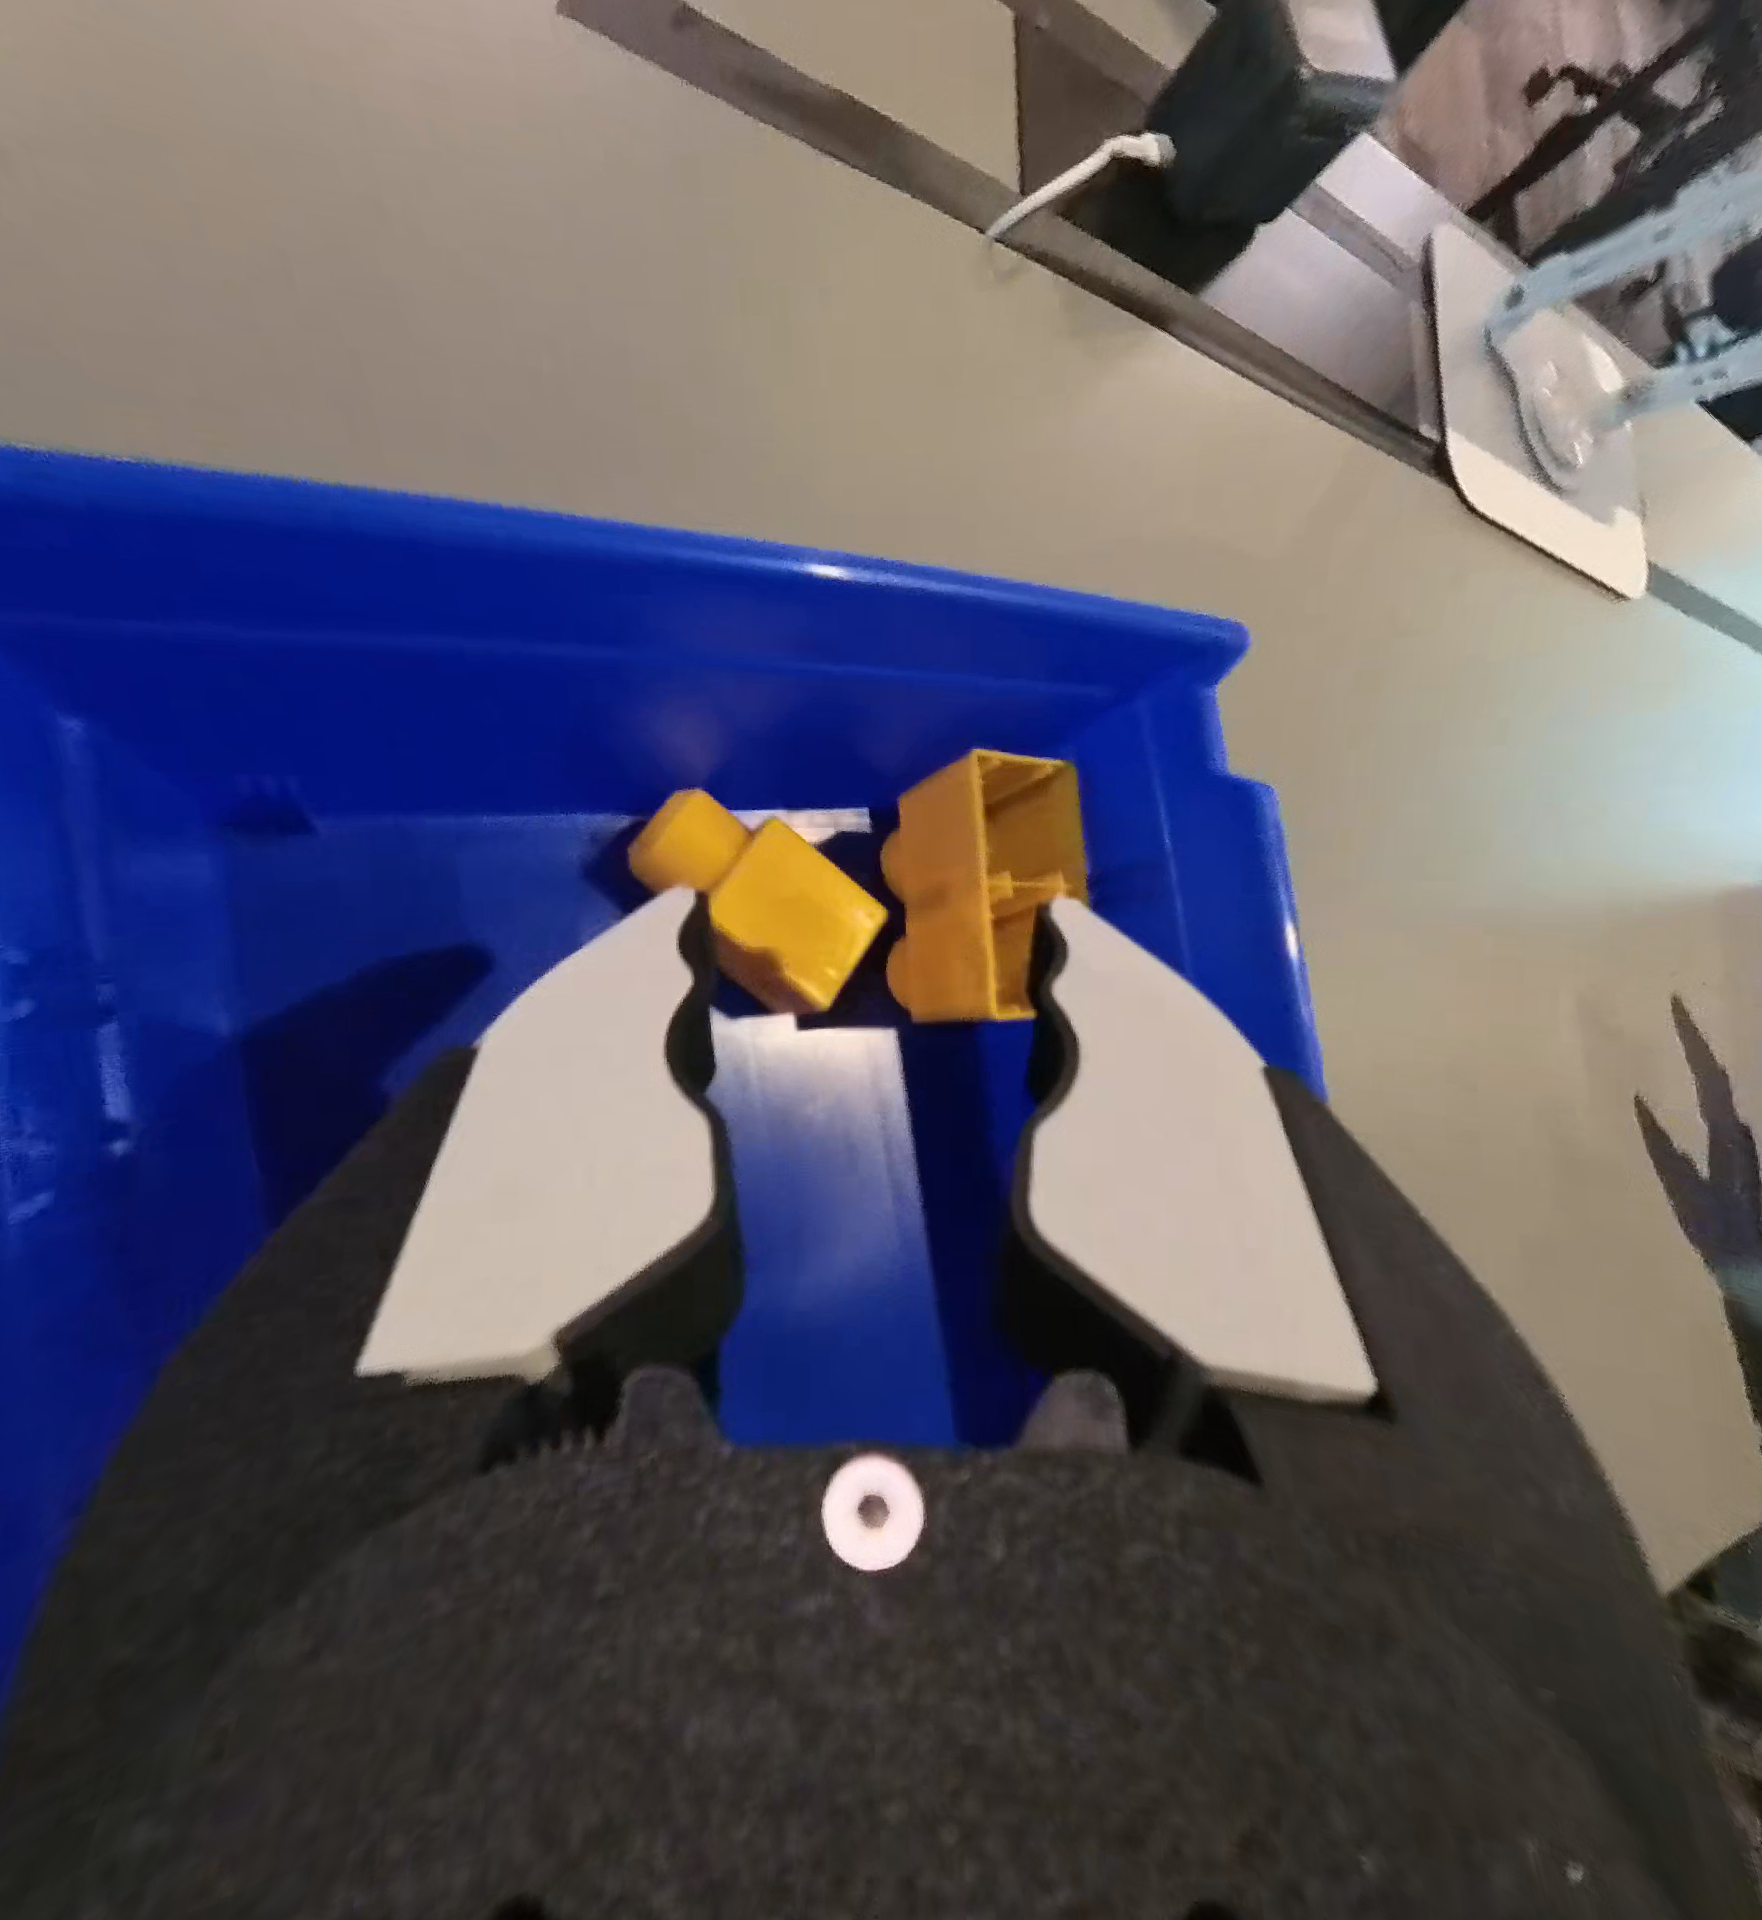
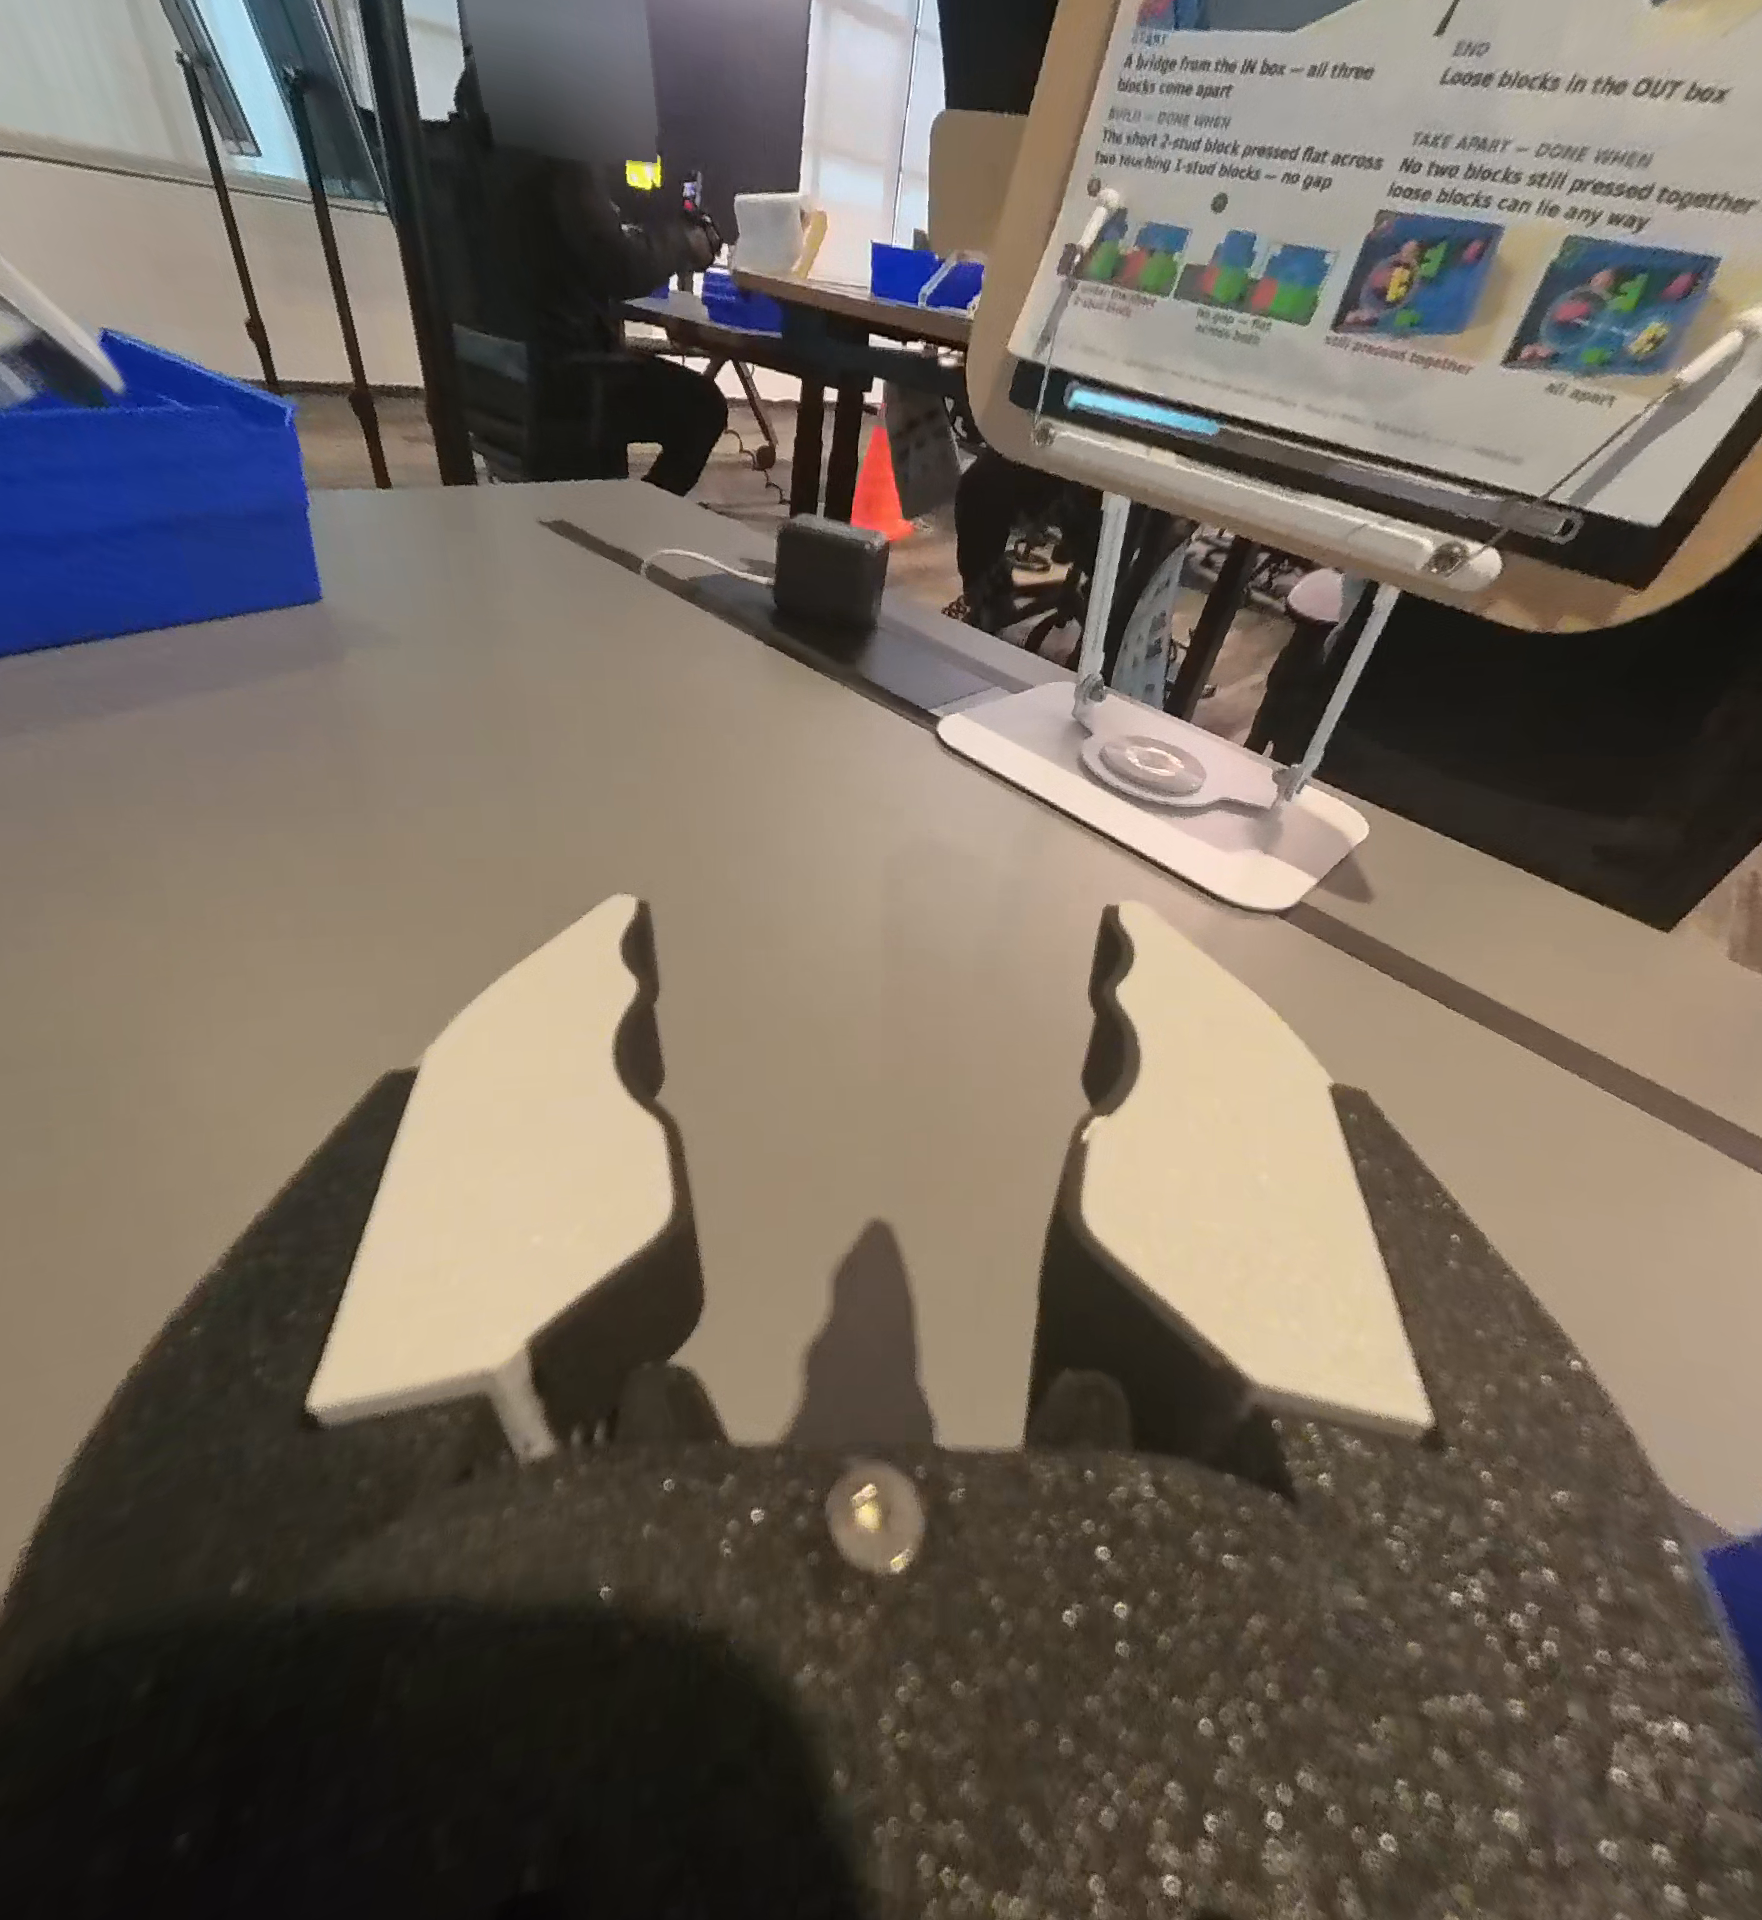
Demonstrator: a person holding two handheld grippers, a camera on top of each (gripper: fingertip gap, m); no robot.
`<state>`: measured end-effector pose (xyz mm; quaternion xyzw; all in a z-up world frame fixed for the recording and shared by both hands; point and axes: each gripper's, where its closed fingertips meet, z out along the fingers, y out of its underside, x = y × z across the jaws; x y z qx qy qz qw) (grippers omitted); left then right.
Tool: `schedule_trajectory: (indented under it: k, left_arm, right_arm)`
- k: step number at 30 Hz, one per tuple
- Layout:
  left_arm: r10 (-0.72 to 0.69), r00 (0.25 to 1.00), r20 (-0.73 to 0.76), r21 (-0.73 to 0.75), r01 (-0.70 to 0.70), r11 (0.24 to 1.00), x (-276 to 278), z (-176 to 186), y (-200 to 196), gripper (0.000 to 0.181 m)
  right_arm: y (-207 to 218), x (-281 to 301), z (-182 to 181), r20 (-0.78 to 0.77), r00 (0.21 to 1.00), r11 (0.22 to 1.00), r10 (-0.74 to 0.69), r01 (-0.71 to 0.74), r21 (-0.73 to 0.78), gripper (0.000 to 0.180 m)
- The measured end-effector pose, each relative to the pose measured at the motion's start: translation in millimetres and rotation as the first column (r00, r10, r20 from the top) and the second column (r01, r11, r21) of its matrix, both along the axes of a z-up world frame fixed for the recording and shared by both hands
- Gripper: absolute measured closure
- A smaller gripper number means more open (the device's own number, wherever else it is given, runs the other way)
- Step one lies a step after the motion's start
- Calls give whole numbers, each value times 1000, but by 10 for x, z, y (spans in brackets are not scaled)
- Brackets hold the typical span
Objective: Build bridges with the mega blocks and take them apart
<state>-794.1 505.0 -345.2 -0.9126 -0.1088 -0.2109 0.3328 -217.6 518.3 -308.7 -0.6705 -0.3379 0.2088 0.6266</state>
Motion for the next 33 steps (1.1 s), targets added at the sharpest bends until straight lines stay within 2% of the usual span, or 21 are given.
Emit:
schedule_trajectory:
  k: [8,15,18,24,26,30,33]
  left_arm:
    - [175,984,-41,-53,-177,983,-126,-233,138,121]
    - [236,966,-104,-164,-251,954,-153,-540,100,121]
    - [254,965,-62,-193,-262,946,-109,-614,91,117]
    - [250,966,-73,-240,-260,935,-36,-618,109,111]
    - [247,963,-110,-240,-267,933,-60,-593,122,111]
    - [184,962,-200,-345,-245,906,-101,-736,6,111]
    - [165,966,-201,-364,-230,902,-99,-750,-34,124]
  right_arm:
    - [-17,-2,2,-40,999,999,4,-6,-46,101]
    - [-89,84,-31,-113,993,997,25,-34,-75,102]
    - [-131,184,-37,-156,987,996,26,-39,-81,102]
    - [-178,345,4,-226,974,996,26,-46,-80,102]
    - [-183,375,27,-238,971,996,24,-43,-72,102]
    - [-204,375,50,-245,969,997,38,-54,-61,103]
    - [-208,375,49,-244,969,997,39,-55,-57,103]
